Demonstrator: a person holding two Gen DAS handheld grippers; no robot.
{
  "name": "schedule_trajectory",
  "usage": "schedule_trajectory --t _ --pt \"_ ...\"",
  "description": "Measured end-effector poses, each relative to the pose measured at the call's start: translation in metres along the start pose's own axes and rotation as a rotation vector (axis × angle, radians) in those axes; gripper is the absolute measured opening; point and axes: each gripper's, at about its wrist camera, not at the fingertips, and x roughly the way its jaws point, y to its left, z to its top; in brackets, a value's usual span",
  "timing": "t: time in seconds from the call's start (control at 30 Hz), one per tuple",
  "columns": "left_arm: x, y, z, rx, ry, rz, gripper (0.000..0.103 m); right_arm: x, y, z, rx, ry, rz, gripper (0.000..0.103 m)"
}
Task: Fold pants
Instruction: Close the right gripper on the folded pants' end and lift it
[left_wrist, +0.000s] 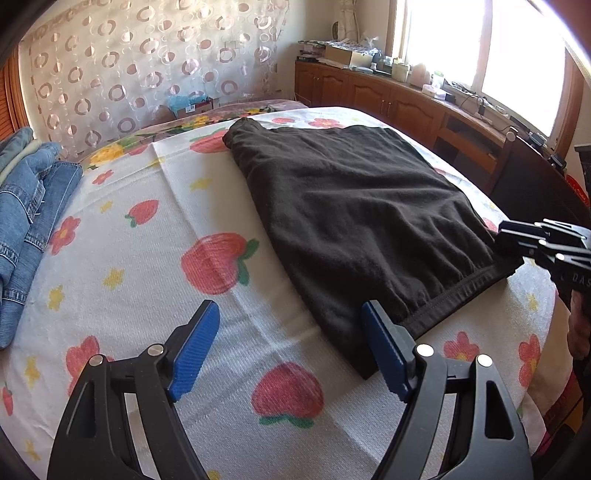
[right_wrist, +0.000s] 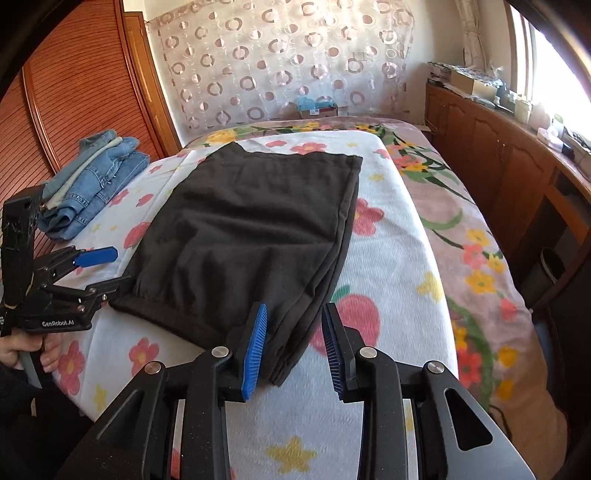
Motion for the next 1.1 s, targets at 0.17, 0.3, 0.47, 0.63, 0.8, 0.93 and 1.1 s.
schedule_trajectory --t 0.17,0.3,0.47,0.63,0.8,0.93,1.1 --pt "0.000 0.000 0.000 -0.001 0.001 0.003 0.081 0.002 0.000 -0.008 0.024 0.016 0.000 0.032" --pt "0.000 0.000 0.000 -0.002 0.000 0.003 0.081 0.000 0.001 -0.011 0.038 0.012 -0.005 0.032" --pt "0.000 0.000 0.000 -0.001 0.000 0.003 0.081 -0.005 0.005 -0.018 0.034 0.012 0.010 0.032" --pt "0.001 0.000 0.000 -0.002 0.000 0.003 0.081 -0.007 0.005 -0.022 0.037 -0.003 0.006 0.032" --pt "0.000 0.000 0.000 -0.002 0.000 0.003 0.081 -0.004 0.004 -0.020 0.042 0.002 0.045 0.019" --pt "0.000 0.000 0.000 0.000 0.001 0.002 0.082 -0.004 0.004 -0.019 0.045 0.000 0.068 0.014" --pt "0.000 0.001 0.001 0.004 0.023 -0.006 0.082 -0.003 0.005 -0.021 0.047 -0.006 0.071 0.014"
